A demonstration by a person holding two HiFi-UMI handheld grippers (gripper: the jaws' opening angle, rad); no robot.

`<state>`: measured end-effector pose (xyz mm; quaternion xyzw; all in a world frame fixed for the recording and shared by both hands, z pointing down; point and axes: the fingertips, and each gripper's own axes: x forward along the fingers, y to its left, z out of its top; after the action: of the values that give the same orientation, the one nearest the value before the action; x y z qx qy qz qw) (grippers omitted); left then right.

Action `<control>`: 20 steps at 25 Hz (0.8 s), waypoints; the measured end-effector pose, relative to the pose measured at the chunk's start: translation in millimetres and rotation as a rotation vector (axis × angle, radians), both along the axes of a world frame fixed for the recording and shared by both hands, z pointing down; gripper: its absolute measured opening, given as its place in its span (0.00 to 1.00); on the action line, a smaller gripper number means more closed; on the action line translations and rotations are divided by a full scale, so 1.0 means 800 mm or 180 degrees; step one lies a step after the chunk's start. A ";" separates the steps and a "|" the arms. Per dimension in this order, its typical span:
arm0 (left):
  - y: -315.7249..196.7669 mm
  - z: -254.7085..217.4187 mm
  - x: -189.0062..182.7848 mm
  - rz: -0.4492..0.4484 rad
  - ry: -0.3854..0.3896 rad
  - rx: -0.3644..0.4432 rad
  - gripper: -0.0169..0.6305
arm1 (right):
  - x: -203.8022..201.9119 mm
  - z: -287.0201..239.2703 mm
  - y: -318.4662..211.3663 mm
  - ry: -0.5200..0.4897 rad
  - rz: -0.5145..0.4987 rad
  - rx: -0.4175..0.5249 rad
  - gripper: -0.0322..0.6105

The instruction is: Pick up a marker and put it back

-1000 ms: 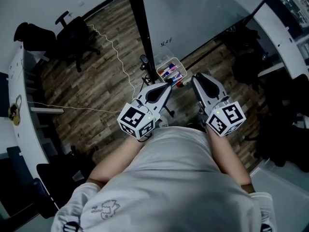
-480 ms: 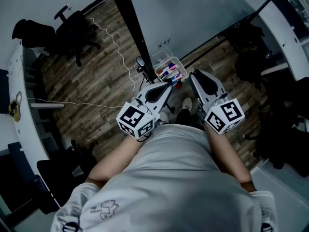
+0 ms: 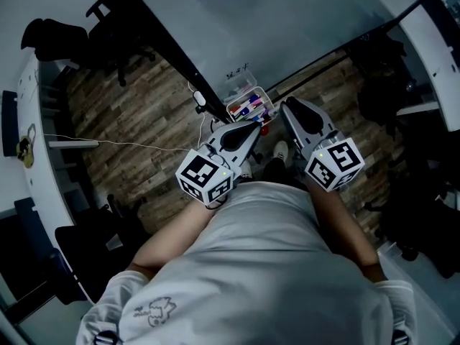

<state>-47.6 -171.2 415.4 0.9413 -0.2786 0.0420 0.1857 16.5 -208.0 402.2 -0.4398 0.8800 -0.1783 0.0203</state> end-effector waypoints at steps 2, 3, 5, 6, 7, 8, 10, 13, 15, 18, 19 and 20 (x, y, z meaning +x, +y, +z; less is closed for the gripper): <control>-0.006 0.007 0.003 -0.0023 -0.0016 -0.0055 0.03 | 0.002 0.006 -0.007 -0.0010 -0.0033 -0.0039 0.17; -0.009 0.011 0.005 -0.0034 -0.0021 -0.0088 0.03 | 0.002 0.010 -0.011 -0.0016 -0.0054 -0.0062 0.17; -0.014 0.019 0.007 -0.0071 -0.0041 -0.0133 0.03 | 0.002 0.020 -0.015 -0.0029 -0.0099 -0.0121 0.17; -0.017 0.022 0.007 -0.0094 -0.0054 -0.0143 0.03 | 0.002 0.025 -0.017 -0.0036 -0.0116 -0.0153 0.17; -0.020 0.024 0.008 -0.0114 -0.0068 -0.0150 0.03 | 0.002 0.029 -0.019 -0.0042 -0.0128 -0.0180 0.17; -0.023 0.026 0.009 -0.0132 -0.0082 -0.0157 0.03 | 0.003 0.032 -0.021 -0.0047 -0.0136 -0.0202 0.17; -0.027 0.030 0.010 -0.0162 -0.0105 -0.0182 0.03 | 0.006 0.039 -0.024 -0.0055 -0.0146 -0.0248 0.17; -0.030 0.039 0.011 -0.0201 -0.0135 -0.0235 0.03 | 0.006 0.050 -0.027 -0.0082 -0.0171 -0.0316 0.17; -0.031 0.044 0.010 -0.0223 -0.0143 -0.0277 0.03 | 0.006 0.056 -0.028 -0.0091 -0.0182 -0.0342 0.17; -0.033 0.049 0.008 -0.0265 -0.0160 -0.0315 0.03 | 0.005 0.065 -0.029 -0.0099 -0.0192 -0.0381 0.17; -0.034 0.051 0.007 -0.0273 -0.0172 -0.0324 0.03 | 0.005 0.068 -0.029 -0.0110 -0.0193 -0.0400 0.17; -0.034 0.053 0.007 -0.0277 -0.0184 -0.0335 0.03 | 0.005 0.071 -0.030 -0.0121 -0.0192 -0.0420 0.17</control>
<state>-42.3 -198.7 457.7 0.9157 -0.3219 0.0757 0.2285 20.3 -231.6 459.1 -0.4100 0.8786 -0.2449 0.0026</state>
